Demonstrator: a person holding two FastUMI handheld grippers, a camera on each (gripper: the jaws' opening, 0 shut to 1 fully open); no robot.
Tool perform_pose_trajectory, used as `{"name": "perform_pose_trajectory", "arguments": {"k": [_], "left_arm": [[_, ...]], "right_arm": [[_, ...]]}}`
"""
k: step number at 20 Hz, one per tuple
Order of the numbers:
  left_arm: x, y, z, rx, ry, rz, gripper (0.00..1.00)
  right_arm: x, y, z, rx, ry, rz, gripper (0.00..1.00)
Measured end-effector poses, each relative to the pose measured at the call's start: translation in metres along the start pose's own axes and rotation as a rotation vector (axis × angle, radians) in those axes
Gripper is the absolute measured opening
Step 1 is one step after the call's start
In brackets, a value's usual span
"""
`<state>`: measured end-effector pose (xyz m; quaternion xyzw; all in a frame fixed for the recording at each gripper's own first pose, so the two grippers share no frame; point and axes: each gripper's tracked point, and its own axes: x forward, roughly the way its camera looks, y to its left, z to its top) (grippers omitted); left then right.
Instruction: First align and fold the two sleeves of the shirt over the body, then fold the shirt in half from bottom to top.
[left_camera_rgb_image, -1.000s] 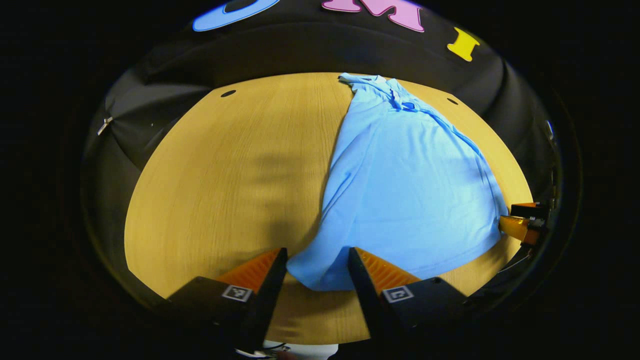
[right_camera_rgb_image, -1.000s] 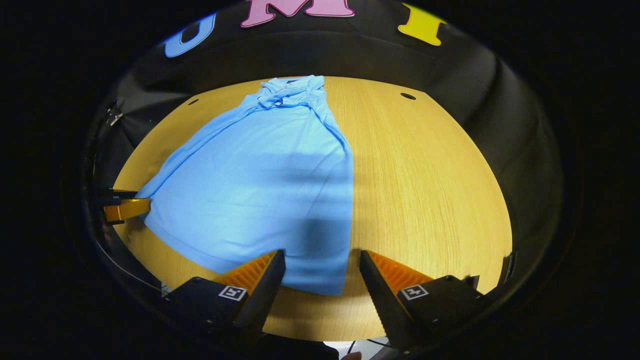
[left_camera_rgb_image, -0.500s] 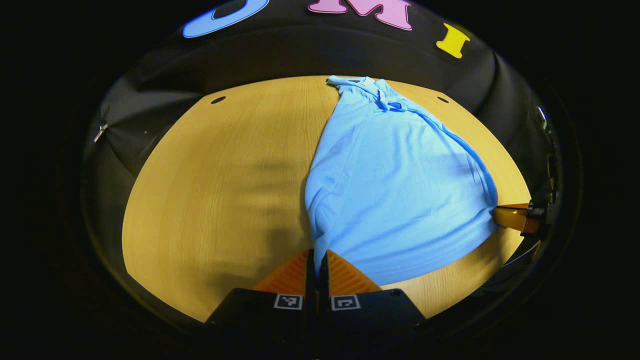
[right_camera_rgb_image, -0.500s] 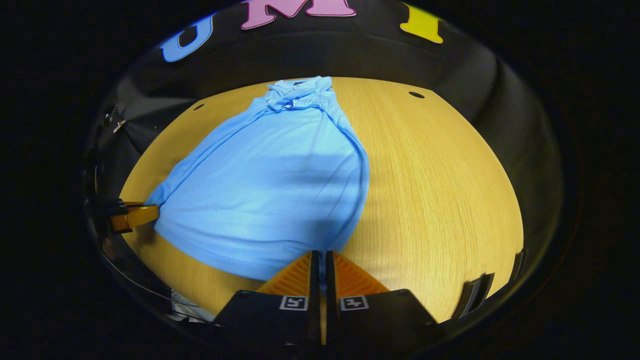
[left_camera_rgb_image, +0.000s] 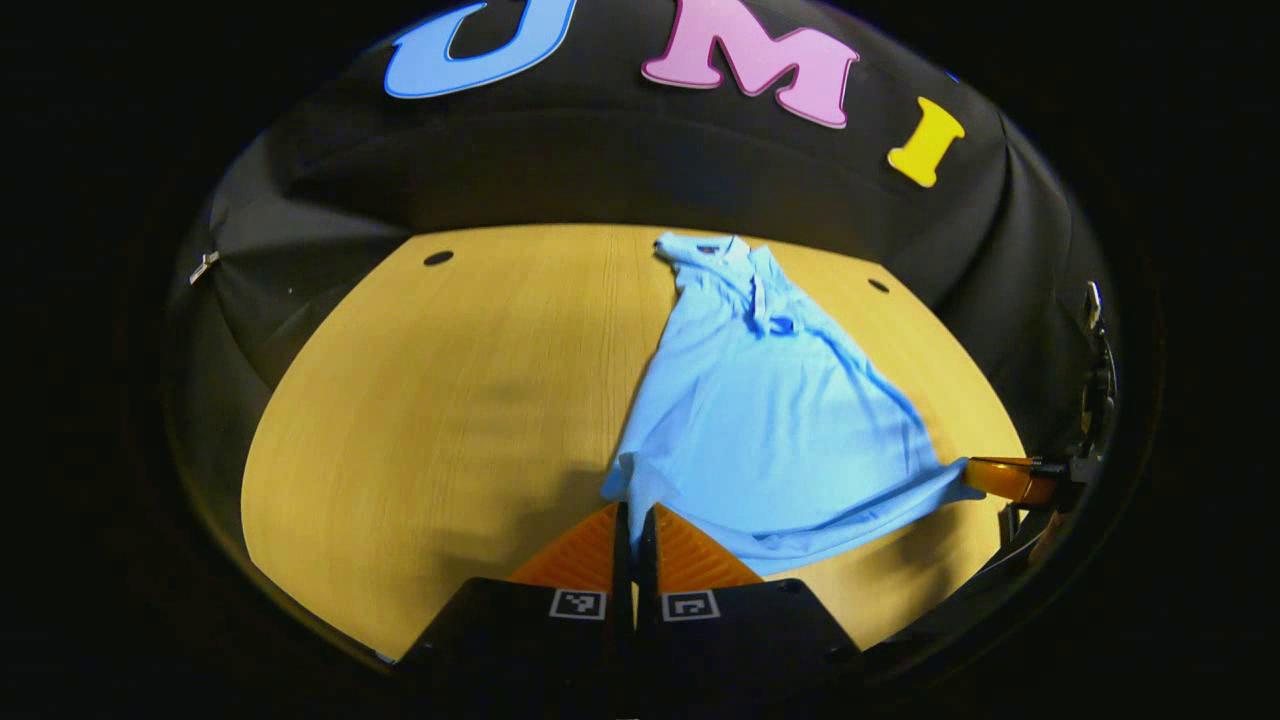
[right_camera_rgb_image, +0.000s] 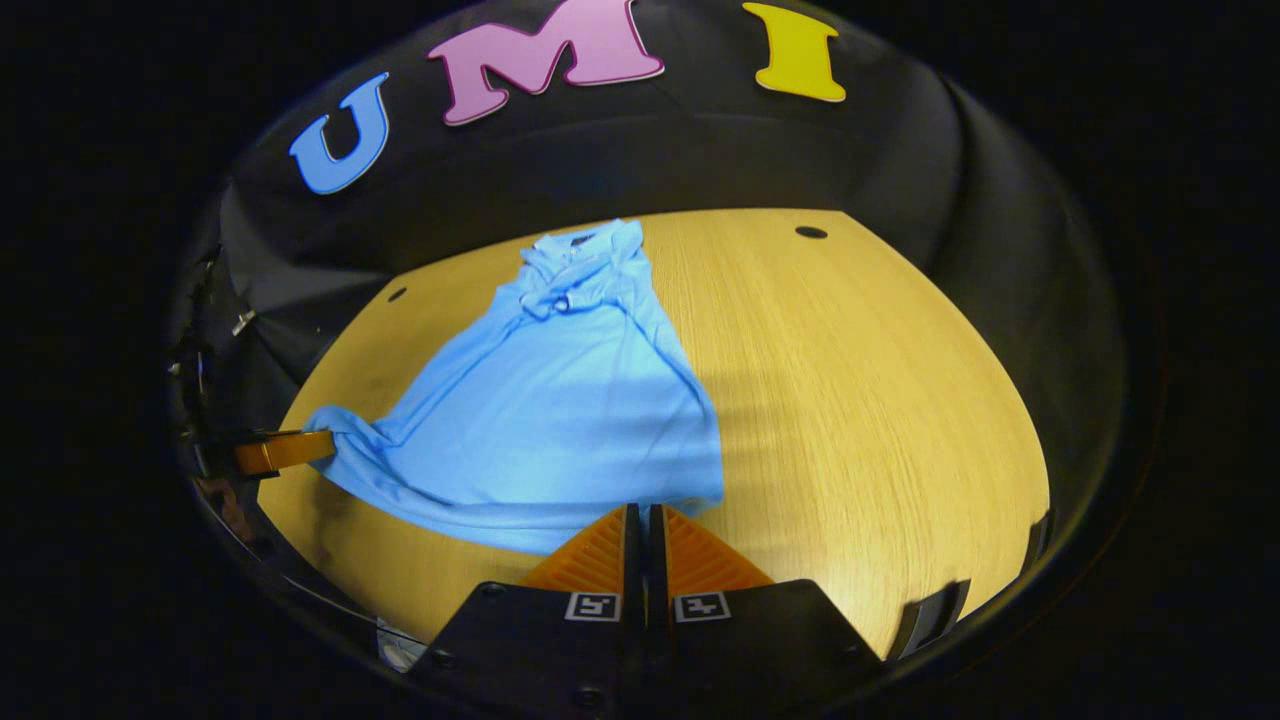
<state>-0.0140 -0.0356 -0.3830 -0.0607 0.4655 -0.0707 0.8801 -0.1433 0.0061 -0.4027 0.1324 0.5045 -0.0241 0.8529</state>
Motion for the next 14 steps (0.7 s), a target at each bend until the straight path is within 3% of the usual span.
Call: {"name": "perform_pose_trajectory", "arguments": {"k": [4,5,9,14], "left_arm": [[0.02,-0.007,0.071,0.007,-0.091,0.002,0.11],[0.03,-0.008,0.093,0.015,-0.117,0.005,0.06],[0.068,-0.006,0.173,0.009,-0.213,0.026,0.06],[0.133,-0.003,0.222,0.055,-0.249,0.069,0.06]], "right_arm": [[0.028,-0.009,0.077,0.025,-0.113,0.001,0.05],[0.035,-0.011,0.095,0.029,-0.138,0.001,0.05],[0.076,-0.018,0.162,0.009,-0.225,-0.006,0.05],[0.135,-0.029,0.221,0.011,-0.276,-0.019,0.05]]}}
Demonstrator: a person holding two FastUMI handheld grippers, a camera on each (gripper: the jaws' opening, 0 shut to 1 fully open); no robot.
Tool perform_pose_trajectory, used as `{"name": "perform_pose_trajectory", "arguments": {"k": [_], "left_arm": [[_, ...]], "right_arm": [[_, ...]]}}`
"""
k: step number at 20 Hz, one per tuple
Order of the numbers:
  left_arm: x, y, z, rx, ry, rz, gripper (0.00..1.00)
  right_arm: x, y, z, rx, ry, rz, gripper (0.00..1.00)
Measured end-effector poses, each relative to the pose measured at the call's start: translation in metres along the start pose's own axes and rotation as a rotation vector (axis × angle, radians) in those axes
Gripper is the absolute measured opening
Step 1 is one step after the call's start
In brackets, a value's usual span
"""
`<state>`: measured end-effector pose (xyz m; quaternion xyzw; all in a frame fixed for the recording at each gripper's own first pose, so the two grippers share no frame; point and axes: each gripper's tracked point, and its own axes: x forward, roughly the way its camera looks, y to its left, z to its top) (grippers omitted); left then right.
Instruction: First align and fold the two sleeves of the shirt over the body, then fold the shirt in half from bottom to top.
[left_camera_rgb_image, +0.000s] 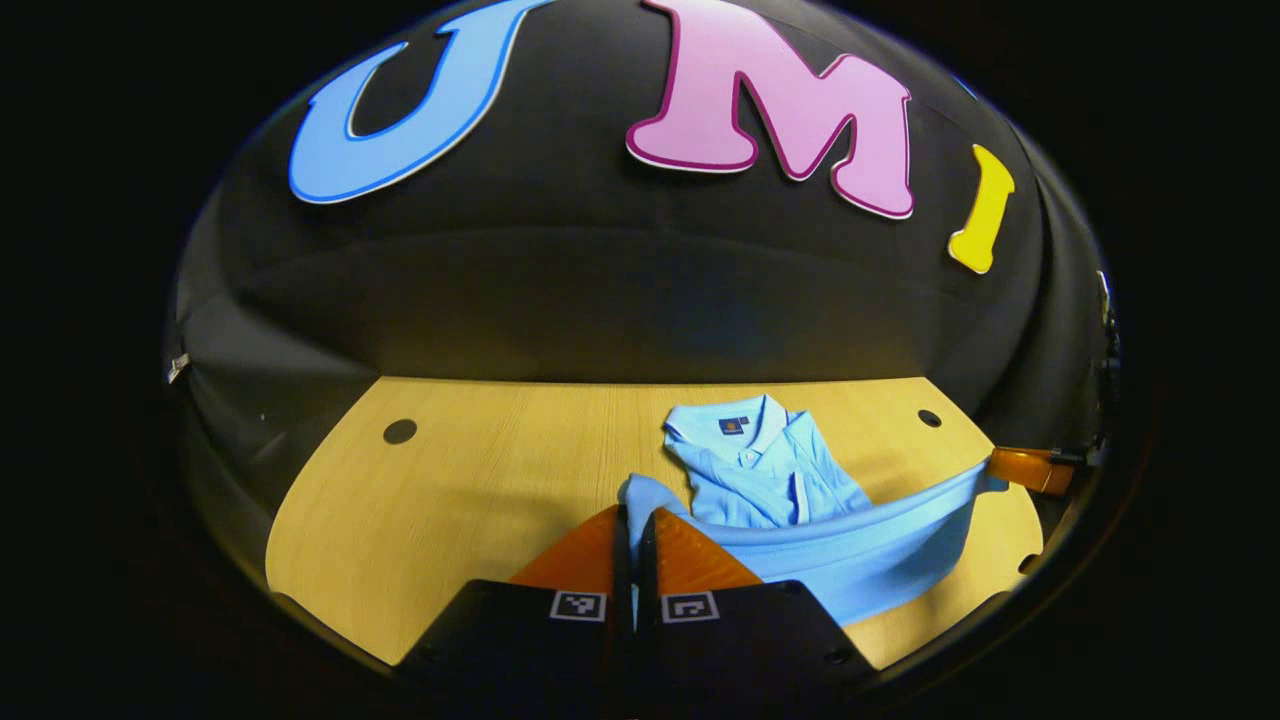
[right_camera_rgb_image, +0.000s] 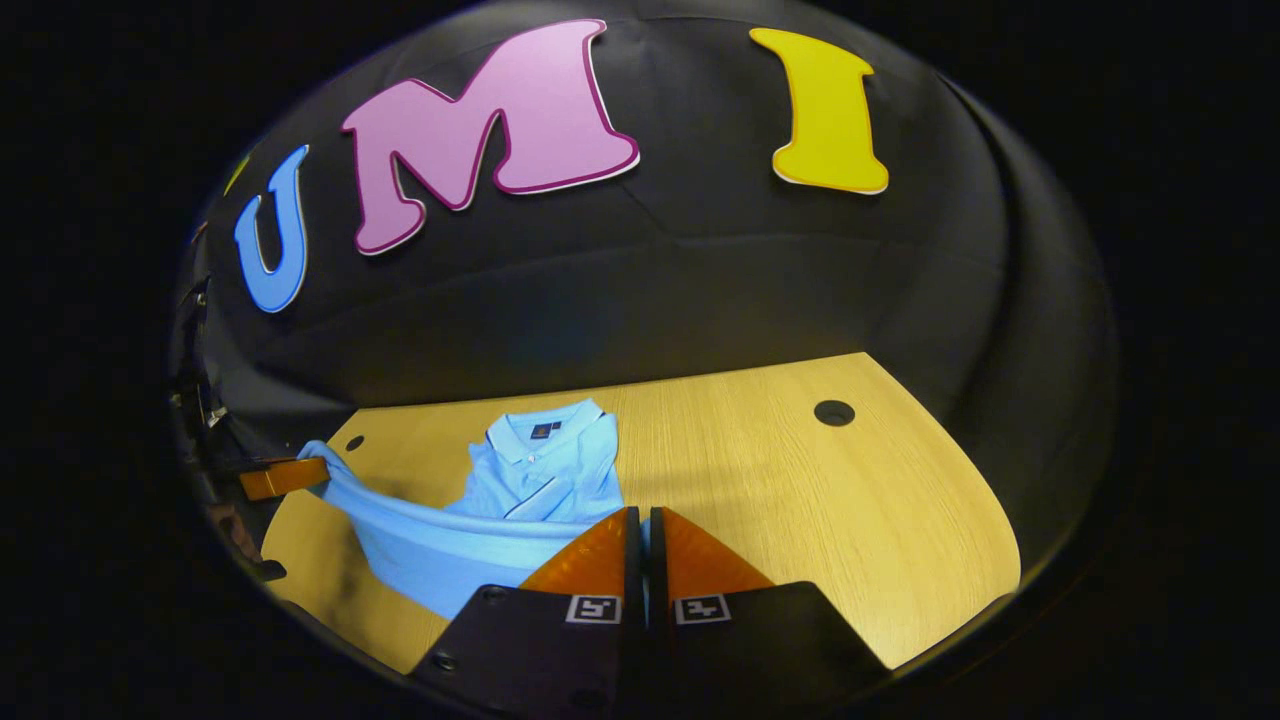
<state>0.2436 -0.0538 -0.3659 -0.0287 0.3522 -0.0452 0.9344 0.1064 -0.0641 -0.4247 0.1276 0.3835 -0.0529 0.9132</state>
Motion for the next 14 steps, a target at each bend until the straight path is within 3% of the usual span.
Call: {"name": "perform_pose_trajectory", "arguments": {"k": [2,3,9,14], "left_arm": [[0.025,0.0,0.011,-0.015,-0.014,0.014,0.06],[0.037,0.001,0.017,-0.024,-0.024,0.022,0.06],[0.111,0.01,0.039,0.011,-0.09,0.08,0.06],[0.158,0.013,0.027,0.04,-0.054,0.107,0.06]], "right_arm": [[0.03,-0.002,0.012,0.008,-0.016,-0.003,0.1],[0.044,-0.004,0.017,0.008,-0.019,-0.003,0.05],[0.127,-0.018,0.056,0.018,-0.09,-0.037,0.05],[0.174,-0.028,0.035,-0.002,-0.053,-0.064,0.05]]}}
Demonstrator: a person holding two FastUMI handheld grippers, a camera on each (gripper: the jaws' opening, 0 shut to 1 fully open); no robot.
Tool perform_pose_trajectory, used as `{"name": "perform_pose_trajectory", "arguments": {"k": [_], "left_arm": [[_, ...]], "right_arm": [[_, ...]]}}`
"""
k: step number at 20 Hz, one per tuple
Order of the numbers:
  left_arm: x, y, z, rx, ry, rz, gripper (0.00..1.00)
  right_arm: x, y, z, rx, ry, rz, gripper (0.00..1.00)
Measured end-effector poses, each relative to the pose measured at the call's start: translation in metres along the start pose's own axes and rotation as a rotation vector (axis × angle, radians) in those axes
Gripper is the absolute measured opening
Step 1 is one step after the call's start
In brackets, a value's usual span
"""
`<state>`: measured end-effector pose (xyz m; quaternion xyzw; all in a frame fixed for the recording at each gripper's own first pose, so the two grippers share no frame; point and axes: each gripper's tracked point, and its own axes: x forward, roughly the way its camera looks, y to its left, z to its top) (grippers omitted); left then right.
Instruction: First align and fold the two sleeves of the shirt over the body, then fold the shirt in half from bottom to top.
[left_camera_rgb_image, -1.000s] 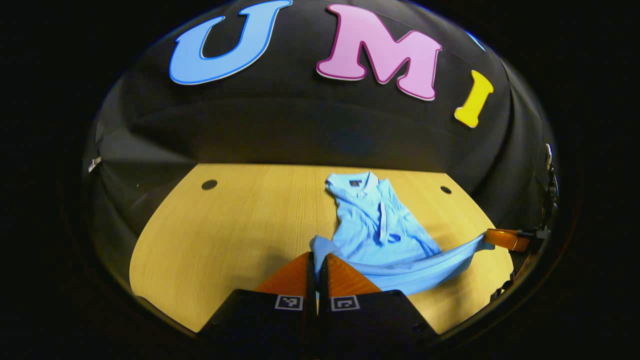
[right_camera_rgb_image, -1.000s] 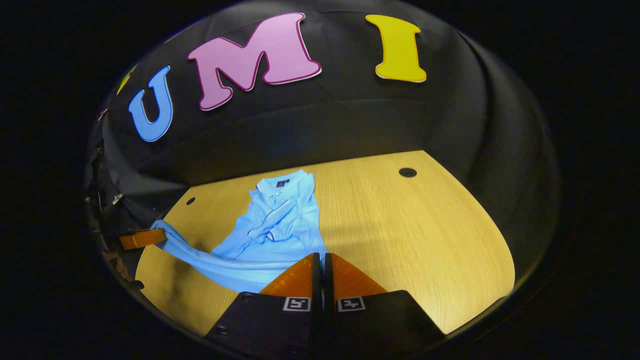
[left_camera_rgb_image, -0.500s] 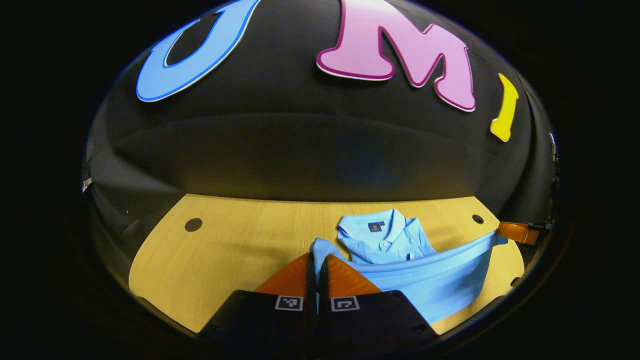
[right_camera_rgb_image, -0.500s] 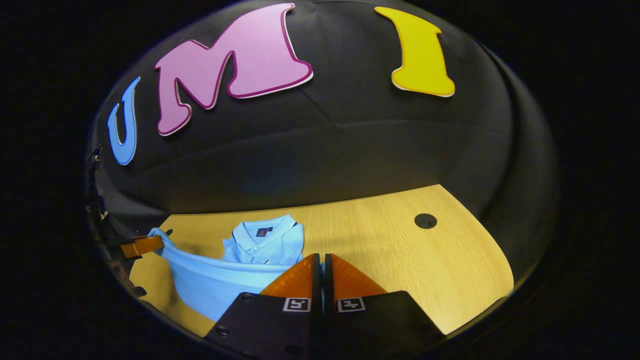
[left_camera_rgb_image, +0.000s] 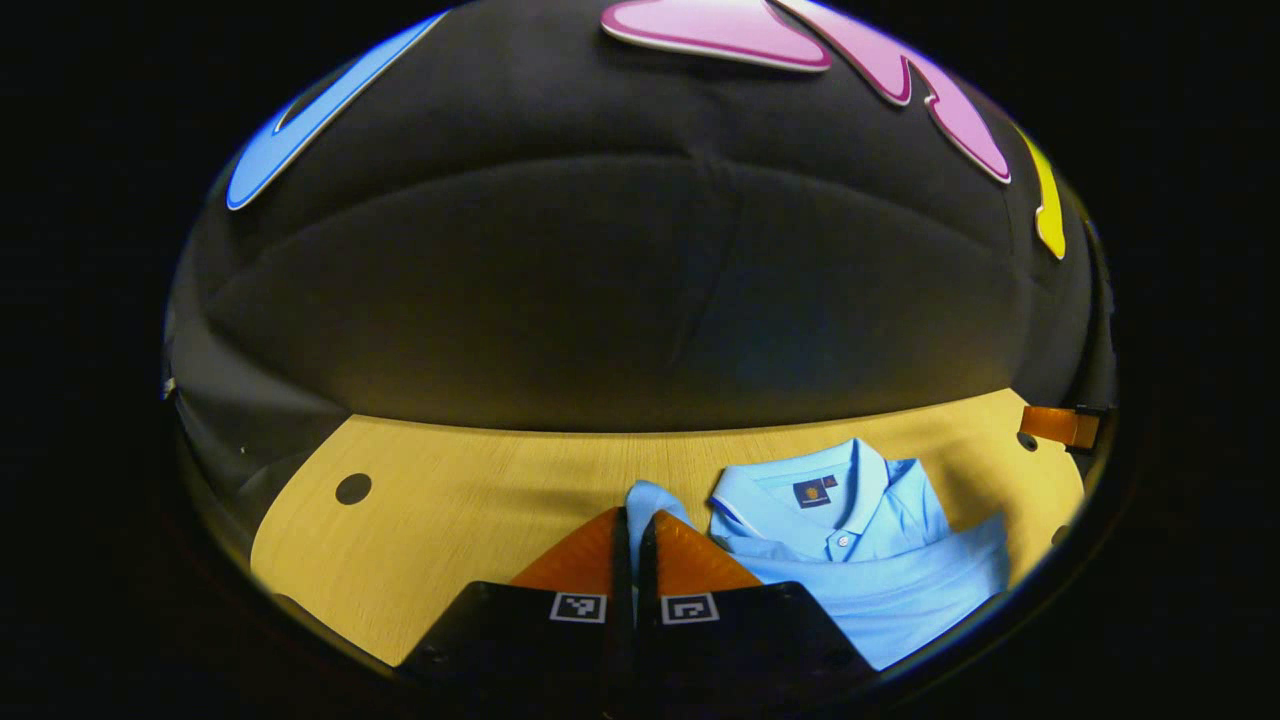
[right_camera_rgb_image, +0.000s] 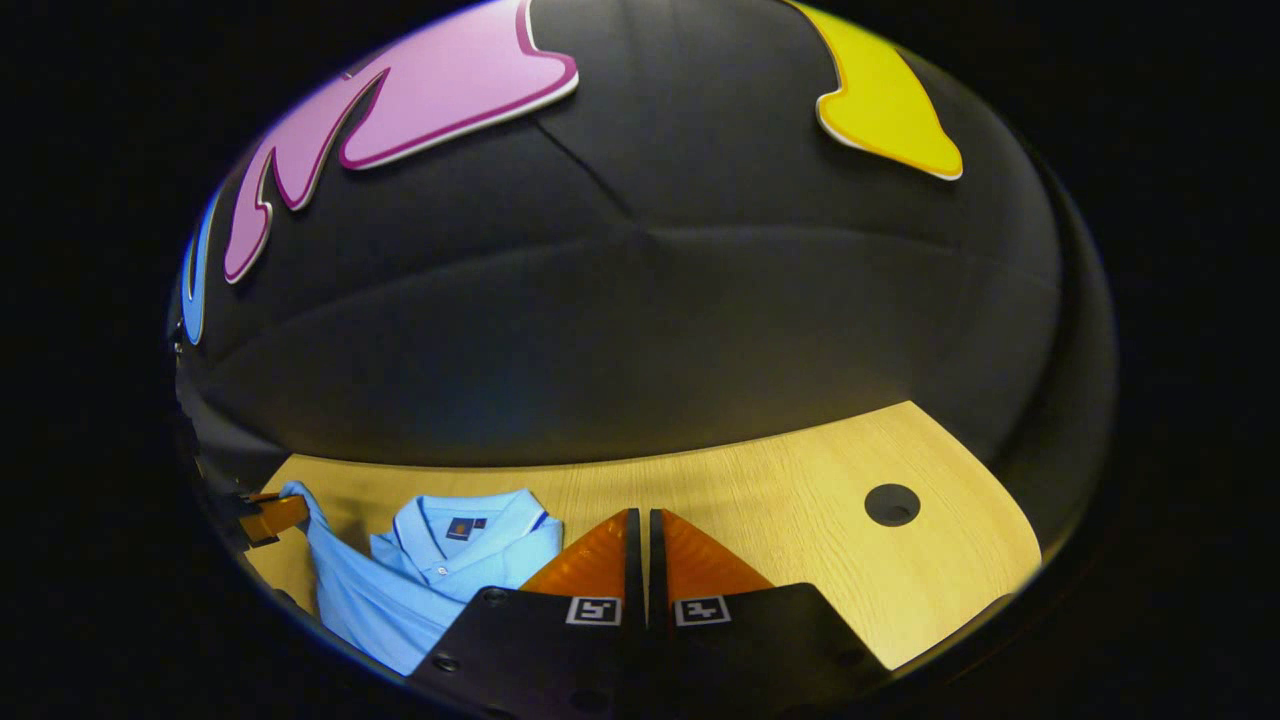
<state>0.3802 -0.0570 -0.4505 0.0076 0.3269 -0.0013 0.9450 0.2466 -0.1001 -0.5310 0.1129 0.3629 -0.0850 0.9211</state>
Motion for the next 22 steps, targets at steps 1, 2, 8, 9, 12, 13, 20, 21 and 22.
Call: {"name": "perform_pose_trajectory", "arguments": {"k": [1,2,8,9,12,13,20,21,22], "left_arm": [[0.005,0.001,-0.004,0.011,0.004,0.009,0.06],[0.009,0.002,-0.011,0.025,0.014,0.023,0.06],[0.02,0.004,-0.031,0.05,0.062,0.053,0.06],[0.018,0.002,-0.031,0.053,0.061,0.051,0.06],[0.017,-0.003,-0.031,0.054,0.063,0.047,0.28],[0.015,-0.004,-0.03,0.057,0.057,0.044,0.44],[-0.005,-0.013,0.001,0.049,-0.05,0.03,0.99],[-0.012,-0.013,0.008,0.043,-0.068,0.028,0.99],[-0.018,-0.013,0.013,0.033,-0.09,0.025,0.99]], "right_arm": [[0.005,0.0,-0.008,0.004,0.012,-0.002,0.05],[0.009,-0.001,-0.014,0.01,0.023,-0.009,0.05],[0.022,0.0,-0.037,-0.01,0.066,-0.033,0.05],[0.022,0.003,-0.04,-0.022,0.074,-0.024,0.05],[0.018,0.007,-0.035,-0.066,0.038,-0.024,0.05],[0.017,0.009,-0.031,-0.073,0.023,-0.028,0.05],[0.001,0.018,-0.022,-0.031,-0.015,0.0,0.29],[-0.002,0.015,-0.02,-0.035,-0.026,-0.008,0.41],[-0.008,0.014,-0.018,-0.038,-0.04,-0.01,0.48]]}}
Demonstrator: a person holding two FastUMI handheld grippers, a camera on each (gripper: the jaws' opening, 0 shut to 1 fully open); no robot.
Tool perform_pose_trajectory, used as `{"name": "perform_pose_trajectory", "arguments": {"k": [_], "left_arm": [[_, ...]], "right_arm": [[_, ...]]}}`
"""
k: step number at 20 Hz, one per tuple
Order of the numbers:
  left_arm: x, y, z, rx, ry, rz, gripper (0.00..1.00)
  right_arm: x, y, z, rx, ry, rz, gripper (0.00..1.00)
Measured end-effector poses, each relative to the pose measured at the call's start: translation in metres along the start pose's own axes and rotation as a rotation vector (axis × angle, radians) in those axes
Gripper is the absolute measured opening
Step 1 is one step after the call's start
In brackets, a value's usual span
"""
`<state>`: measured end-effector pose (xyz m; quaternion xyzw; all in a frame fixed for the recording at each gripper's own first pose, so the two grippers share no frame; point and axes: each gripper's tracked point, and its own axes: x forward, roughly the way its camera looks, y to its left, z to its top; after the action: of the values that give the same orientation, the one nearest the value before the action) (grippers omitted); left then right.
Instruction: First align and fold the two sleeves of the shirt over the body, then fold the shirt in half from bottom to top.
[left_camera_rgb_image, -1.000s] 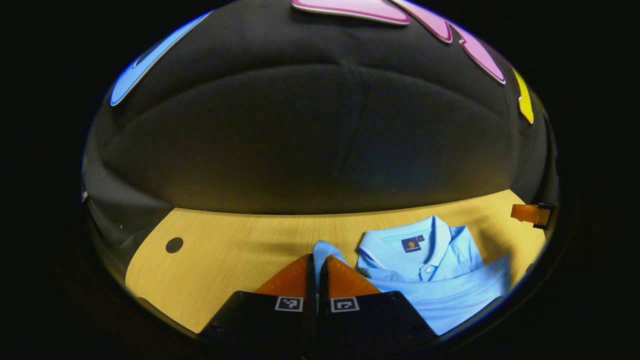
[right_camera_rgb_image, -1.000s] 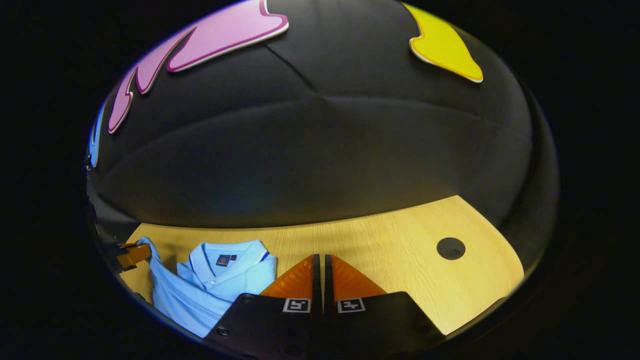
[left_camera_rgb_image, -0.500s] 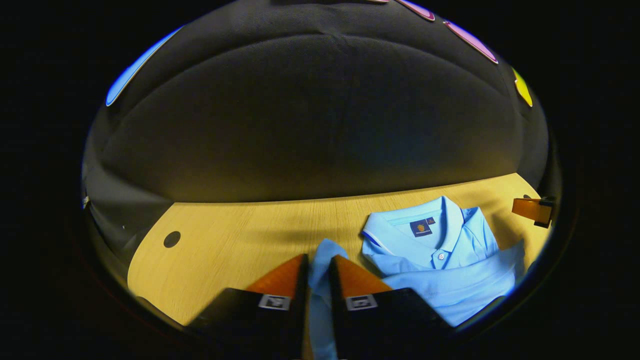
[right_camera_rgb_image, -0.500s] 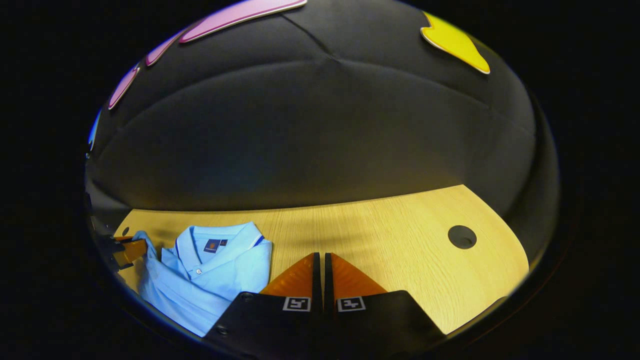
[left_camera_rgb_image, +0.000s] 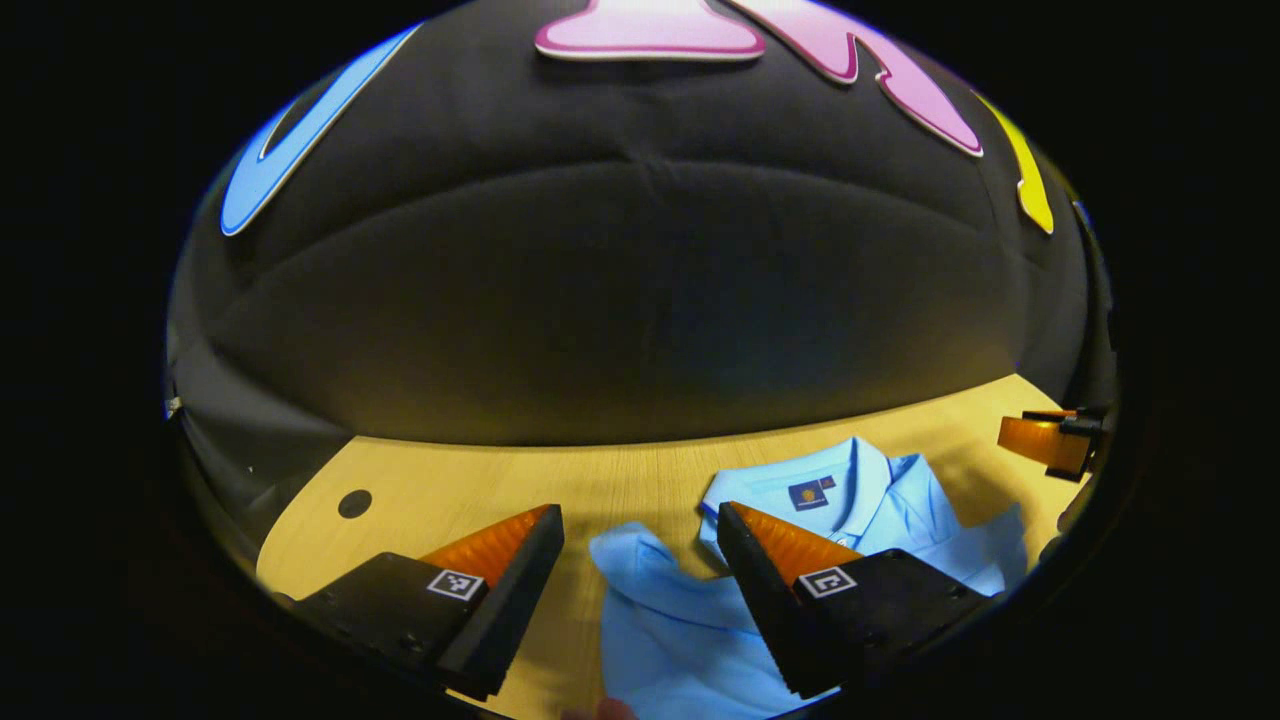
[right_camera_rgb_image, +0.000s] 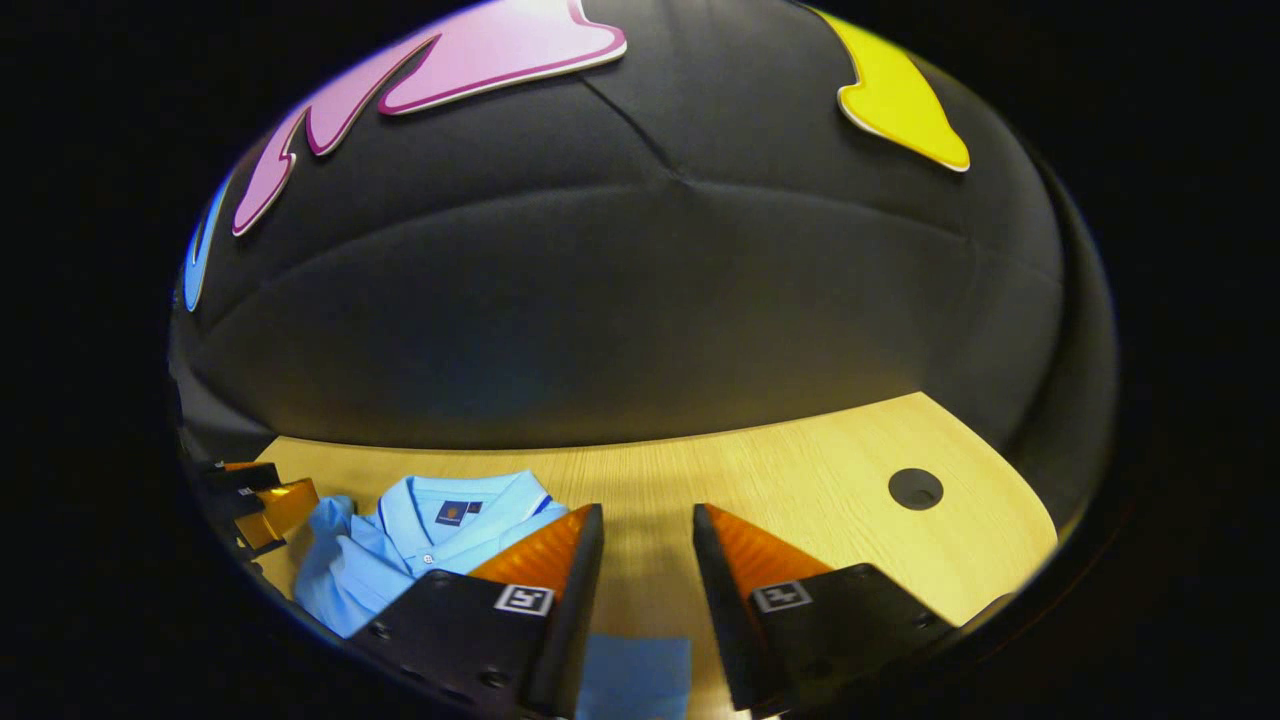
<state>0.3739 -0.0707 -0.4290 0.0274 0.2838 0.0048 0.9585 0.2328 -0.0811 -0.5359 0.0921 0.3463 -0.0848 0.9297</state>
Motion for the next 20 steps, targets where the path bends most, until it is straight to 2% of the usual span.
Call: {"name": "perform_pose_trajectory", "arguments": {"k": [1,3,7,9,13,17,20], "left_arm": [[-0.007,0.0,0.007,-0.009,-0.021,-0.003,0.99],[-0.027,0.001,0.02,-0.025,-0.069,-0.008,0.98],[-0.104,0.002,0.064,-0.043,-0.216,-0.035,0.98],[-0.16,0.004,0.09,-0.042,-0.294,-0.045,0.98],[-0.274,0.0,0.136,-0.05,-0.433,-0.08,0.98],[-0.364,0.003,0.153,-0.059,-0.498,-0.093,0.98],[-0.402,0.006,0.151,-0.067,-0.504,-0.098,0.98]], "right_arm": [[-0.007,0.0,0.001,-0.004,-0.012,0.0,0.64],[-0.027,0.002,0.009,-0.014,-0.035,0.01,0.72],[-0.091,0.012,0.05,-0.036,-0.159,0.05,0.78],[-0.135,0.017,0.073,-0.042,-0.223,0.066,0.82],[-0.227,0.029,0.119,-0.037,-0.352,0.105,0.82],[-0.312,0.05,0.145,-0.051,-0.425,0.17,0.83],[-0.37,0.06,0.153,-0.045,-0.448,0.215,0.83]]}}
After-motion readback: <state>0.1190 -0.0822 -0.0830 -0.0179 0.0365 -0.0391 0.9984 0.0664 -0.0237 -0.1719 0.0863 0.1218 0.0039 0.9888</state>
